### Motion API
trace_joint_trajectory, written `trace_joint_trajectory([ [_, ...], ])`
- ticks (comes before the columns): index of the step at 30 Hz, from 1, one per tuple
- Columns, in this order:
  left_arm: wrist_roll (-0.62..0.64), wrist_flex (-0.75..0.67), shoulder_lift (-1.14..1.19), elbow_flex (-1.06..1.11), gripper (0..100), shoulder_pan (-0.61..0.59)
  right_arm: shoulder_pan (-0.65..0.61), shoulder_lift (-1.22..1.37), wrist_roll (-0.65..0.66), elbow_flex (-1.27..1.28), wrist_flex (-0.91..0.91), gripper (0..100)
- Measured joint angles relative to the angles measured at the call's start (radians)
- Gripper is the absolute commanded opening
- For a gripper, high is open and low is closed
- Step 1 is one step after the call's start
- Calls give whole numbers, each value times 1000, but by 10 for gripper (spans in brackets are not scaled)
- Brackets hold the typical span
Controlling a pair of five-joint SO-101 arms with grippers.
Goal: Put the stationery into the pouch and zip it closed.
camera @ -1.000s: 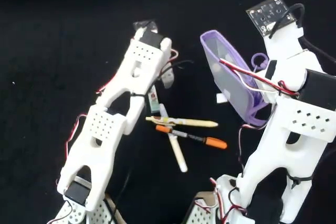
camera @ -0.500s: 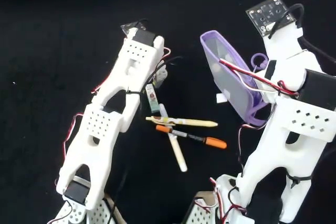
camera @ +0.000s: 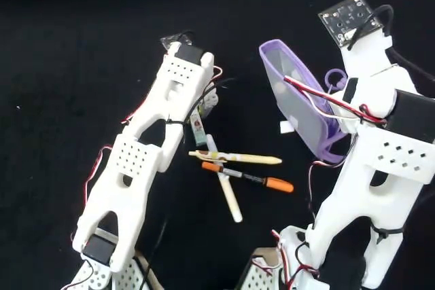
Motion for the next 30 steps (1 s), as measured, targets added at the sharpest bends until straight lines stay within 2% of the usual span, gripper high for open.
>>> trace_joint_trajectory([
  [2,-37,-2,5,-17,45,3,0,0,0,0,0,11],
  [9,-175,-2,14,-109,29,-2,0,0,0,37,0,11],
  [16,-222,20,9,-482,29,-87,0,0,0,72,0,11],
  [24,-230,-86,-181,-514,29,-81,0,0,0,72,0,11],
  [30,-233,-124,-382,-514,29,25,0,0,0,72,0,11],
])
